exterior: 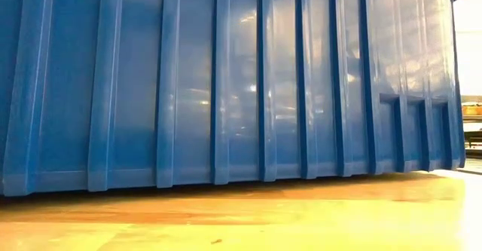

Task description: Sort blocks

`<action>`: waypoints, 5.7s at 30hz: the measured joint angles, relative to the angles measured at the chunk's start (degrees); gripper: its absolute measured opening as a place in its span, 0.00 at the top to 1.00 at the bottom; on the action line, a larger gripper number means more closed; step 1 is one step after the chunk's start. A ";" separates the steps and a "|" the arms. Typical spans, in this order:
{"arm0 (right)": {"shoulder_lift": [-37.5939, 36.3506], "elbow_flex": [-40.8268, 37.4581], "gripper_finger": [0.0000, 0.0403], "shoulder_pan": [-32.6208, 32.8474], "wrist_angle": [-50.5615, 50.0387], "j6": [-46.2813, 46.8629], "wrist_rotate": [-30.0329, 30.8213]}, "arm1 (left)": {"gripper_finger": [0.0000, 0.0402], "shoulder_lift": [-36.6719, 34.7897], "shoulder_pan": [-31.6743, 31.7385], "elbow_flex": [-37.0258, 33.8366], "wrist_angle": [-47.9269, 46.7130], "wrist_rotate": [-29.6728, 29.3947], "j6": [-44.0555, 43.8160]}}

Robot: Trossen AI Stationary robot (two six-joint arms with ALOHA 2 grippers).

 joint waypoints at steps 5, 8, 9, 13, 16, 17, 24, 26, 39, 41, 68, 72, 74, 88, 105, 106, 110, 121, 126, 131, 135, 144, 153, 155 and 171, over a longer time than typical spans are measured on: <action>1.39 0.00 1.00 3.89 4.31 4.87 -7.88 | 1.00 -0.43 0.00 0.00 -1.07 1.86 1.42; 0.89 0.02 1.00 7.32 4.25 6.81 -8.70 | 1.00 -0.45 -0.01 0.00 -1.86 2.20 1.49; 0.85 0.10 1.00 8.46 2.78 8.57 -8.43 | 1.00 -0.44 0.00 0.00 -2.23 2.26 1.48; 0.74 0.19 1.00 13.08 -7.42 15.06 -3.35 | 1.00 -0.11 0.00 -0.02 -2.95 3.43 0.44; 0.74 0.18 1.00 16.83 -16.56 21.39 6.65 | 1.00 0.29 0.00 -0.02 -3.03 3.63 -0.91; 0.86 0.06 1.00 17.82 -19.35 23.12 9.45 | 1.00 0.42 0.00 -0.02 -3.01 3.65 -1.05; 0.78 0.04 1.00 26.09 -47.93 46.27 17.46 | 1.00 1.24 0.00 -0.02 -2.86 3.80 -2.41; 0.66 0.02 1.00 28.52 -55.53 53.65 17.41 | 1.00 1.53 -0.02 -0.02 -2.58 3.79 -3.73; -0.38 -6.52 1.00 31.38 -75.89 80.34 32.21 | 1.00 4.72 -0.01 -0.02 -2.22 3.37 -4.63; -0.38 -6.88 1.00 30.26 -77.26 79.89 34.88 | 1.00 5.06 0.00 -0.02 -2.03 3.33 -4.63; -36.24 -37.18 1.00 21.46 -77.14 73.84 29.96 | 1.00 4.73 0.00 -0.02 -1.59 5.88 -8.29; -40.71 -35.70 1.00 24.52 -73.37 73.99 36.64 | 1.00 4.73 0.00 -0.02 -1.14 5.81 -7.04; -41.39 -34.66 1.00 26.31 -67.60 71.94 41.76 | 1.00 4.63 0.00 -0.02 0.04 5.80 -5.93; -26.89 -32.31 1.00 21.17 31.36 7.28 45.70 | 1.00 3.66 0.00 -0.02 1.35 5.81 -4.09; 11.38 26.79 1.00 10.28 -20.55 1.95 17.96 | 1.00 3.66 0.00 -0.02 1.00 5.81 -4.63; 13.43 30.11 1.00 10.18 -23.42 1.98 18.05 | 1.00 3.66 0.00 -0.02 0.93 5.81 -4.66; 16.13 28.86 1.00 9.56 -20.07 5.67 17.87 | 1.00 3.66 -0.01 -0.02 0.83 5.85 -4.86; 16.12 28.74 1.00 13.79 -37.59 16.99 19.75 | 1.00 3.66 0.00 -0.02 -2.18 5.81 -7.40; 15.87 32.83 1.00 18.00 -57.01 24.64 19.30 | 1.00 3.77 -0.02 -0.02 -2.40 5.81 -7.56; 15.36 32.52 1.00 20.78 -70.92 34.50 22.09 | 1.00 4.03 0.00 -0.02 -2.10 5.69 -7.61; 11.40 32.56 1.00 22.73 -72.29 39.62 31.34 | 1.00 4.25 0.00 -0.04 -2.05 4.83 -7.45; 3.01 32.72 1.00 30.09 -57.33 30.03 40.23 | 1.00 4.46 0.00 -0.07 -2.10 4.48 -7.20; 10.22 30.46 1.00 35.08 -37.61 28.84 26.51 | 1.00 4.44 -0.02 -0.07 -2.09 4.66 -7.19; 12.17 30.49 1.00 35.89 -38.93 31.88 25.29 | 1.00 4.42 -0.02 -0.07 -2.09 4.59 -7.55; 15.80 30.64 1.00 32.91 -58.98 48.49 30.07 | 1.00 4.44 -0.02 -0.07 -2.14 4.35 -9.11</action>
